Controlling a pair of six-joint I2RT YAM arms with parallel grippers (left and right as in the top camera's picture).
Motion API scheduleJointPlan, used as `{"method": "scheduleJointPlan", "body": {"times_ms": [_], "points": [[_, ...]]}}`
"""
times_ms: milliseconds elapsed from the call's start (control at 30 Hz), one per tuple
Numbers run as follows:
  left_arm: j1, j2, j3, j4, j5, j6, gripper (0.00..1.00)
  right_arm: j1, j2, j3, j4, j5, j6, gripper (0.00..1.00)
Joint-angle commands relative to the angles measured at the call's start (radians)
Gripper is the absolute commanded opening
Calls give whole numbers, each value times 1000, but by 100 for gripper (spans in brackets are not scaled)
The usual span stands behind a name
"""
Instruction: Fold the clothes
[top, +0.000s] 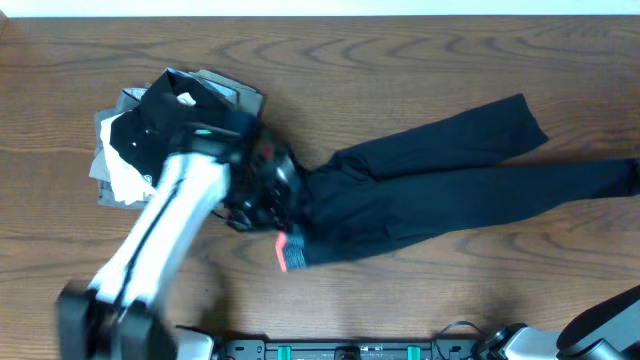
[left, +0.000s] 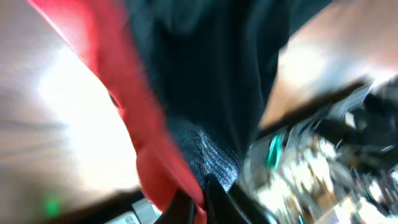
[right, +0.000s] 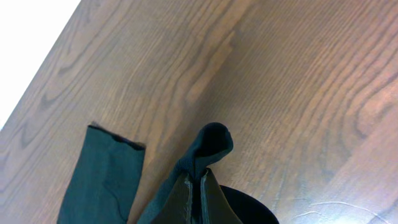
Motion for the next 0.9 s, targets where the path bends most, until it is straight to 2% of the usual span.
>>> {"method": "scheduleJointPlan", "body": {"times_ms": [0, 167, 333, 500, 700, 867], "points": [[80, -174, 102, -21, -124, 10, 6, -8, -19, 8, 9, -78, -13, 1], [155, -352, 183, -10, -285, 10, 6, -8, -19, 8, 94, -340, -130, 1], [162, -462, 198, 64, -389, 10, 6, -8, -19, 8, 231, -616, -138, 1], [162, -498, 199, 138, -424, 10, 6, -16, -19, 8, 286, -592, 106, 1], [161, -497, 240, 273, -421, 10, 6, -68, -38, 8, 376, -597, 217, 1], [161, -480, 345, 337, -298, 10, 6, -158, -85, 8, 489, -702, 322, 1]]}}
